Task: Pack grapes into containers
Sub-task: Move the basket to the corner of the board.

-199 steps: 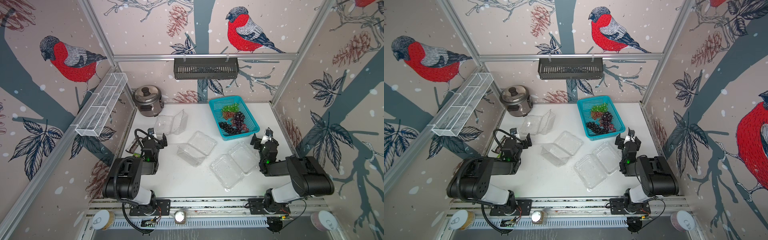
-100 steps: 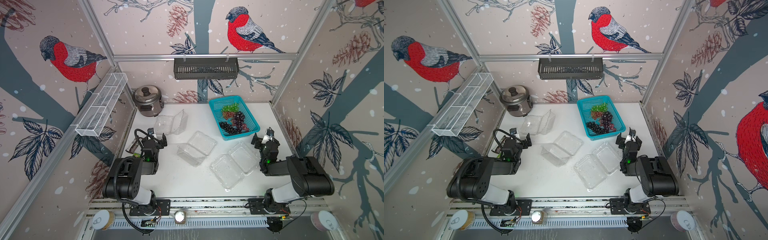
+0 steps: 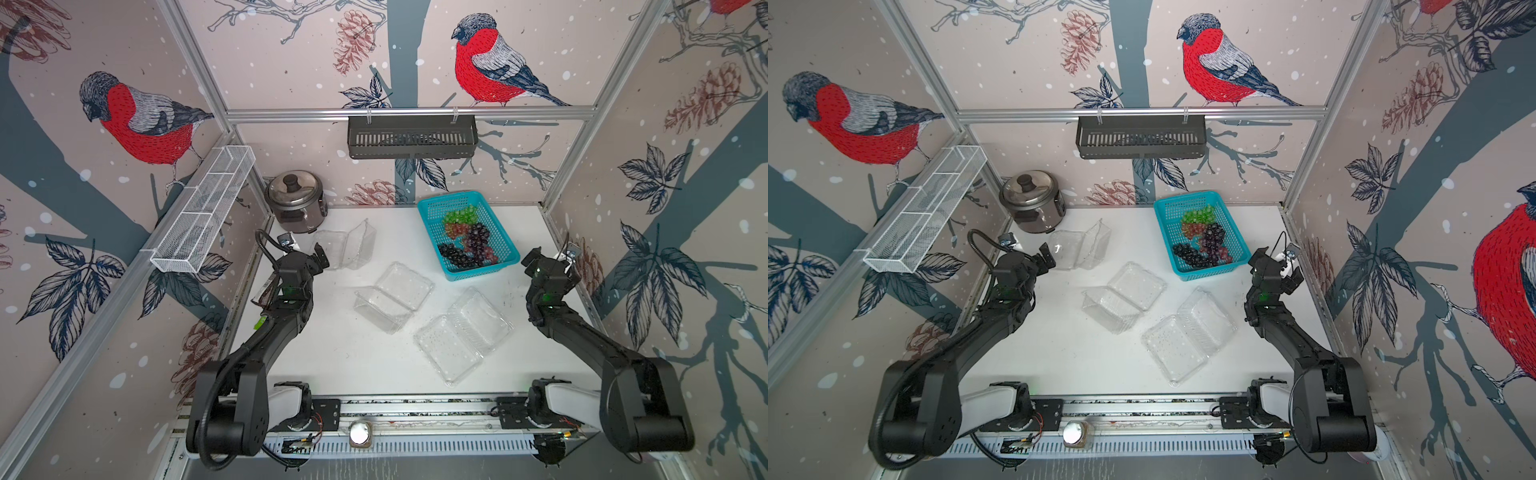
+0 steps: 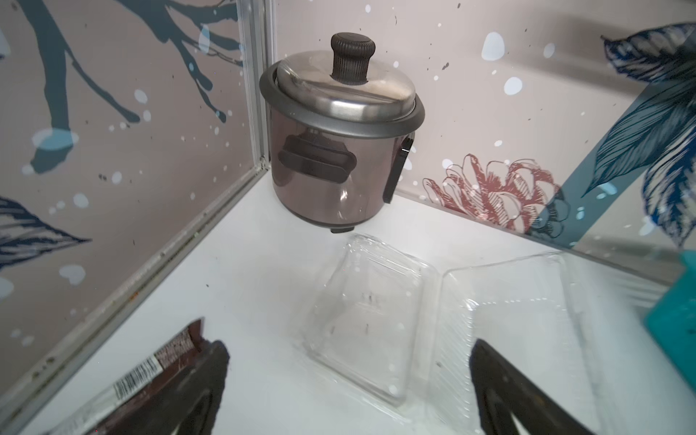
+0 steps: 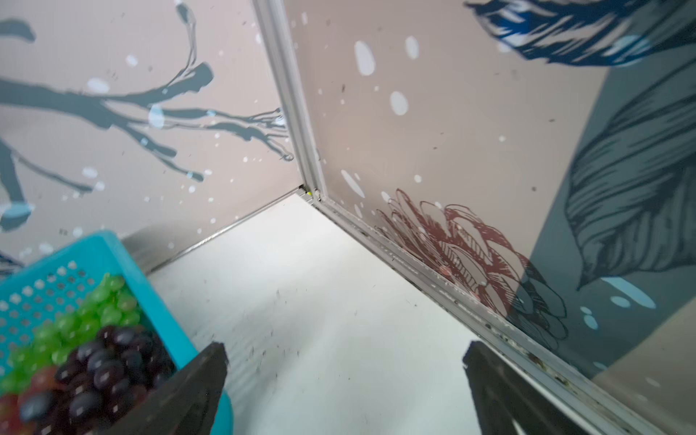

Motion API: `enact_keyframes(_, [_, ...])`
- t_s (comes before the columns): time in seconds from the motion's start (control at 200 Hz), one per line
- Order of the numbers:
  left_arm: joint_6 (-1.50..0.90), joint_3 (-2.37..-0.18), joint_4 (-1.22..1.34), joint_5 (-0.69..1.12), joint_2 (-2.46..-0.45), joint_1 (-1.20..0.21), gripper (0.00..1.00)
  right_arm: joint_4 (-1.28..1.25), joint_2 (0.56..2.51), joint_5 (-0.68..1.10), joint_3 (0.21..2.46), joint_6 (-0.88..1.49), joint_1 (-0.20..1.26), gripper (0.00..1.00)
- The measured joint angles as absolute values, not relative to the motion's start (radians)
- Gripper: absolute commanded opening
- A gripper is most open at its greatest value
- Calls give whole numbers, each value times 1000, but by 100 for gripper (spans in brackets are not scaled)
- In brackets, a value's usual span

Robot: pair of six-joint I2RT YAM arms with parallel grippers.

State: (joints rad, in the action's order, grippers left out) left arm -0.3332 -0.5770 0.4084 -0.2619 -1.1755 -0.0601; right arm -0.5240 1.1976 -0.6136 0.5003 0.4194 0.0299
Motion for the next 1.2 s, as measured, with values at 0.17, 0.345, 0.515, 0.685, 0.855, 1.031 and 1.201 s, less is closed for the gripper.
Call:
enact_keyframes(0.17, [-538,-630,231,-227,-1072,-71,98,-390,1157,-536,500,495,14,99])
enact_keyframes(0.345, [-642,-699,90,-162,-1055,-128,98,-305,1130,-439,558,493,60,99])
enact_keyframes(0.515, [-702,-707,77,-93,-1087,-215,98,-200,1180,-365,668,491,147,99])
enact_keyframes(0.685, [-733,-737,114,-60,-1175,-329,98,-83,1327,-290,794,508,253,99])
enact_keyframes(0.855, [-755,-805,184,-27,-1283,-405,98,7,1444,-261,862,583,309,99])
enact_keyframes(1.031, [-772,-918,190,16,-1381,-424,98,19,1471,-270,883,629,317,98])
enact_keyframes(1.201, [-781,-937,190,52,-1420,-442,98,-6,1473,-274,870,645,282,89])
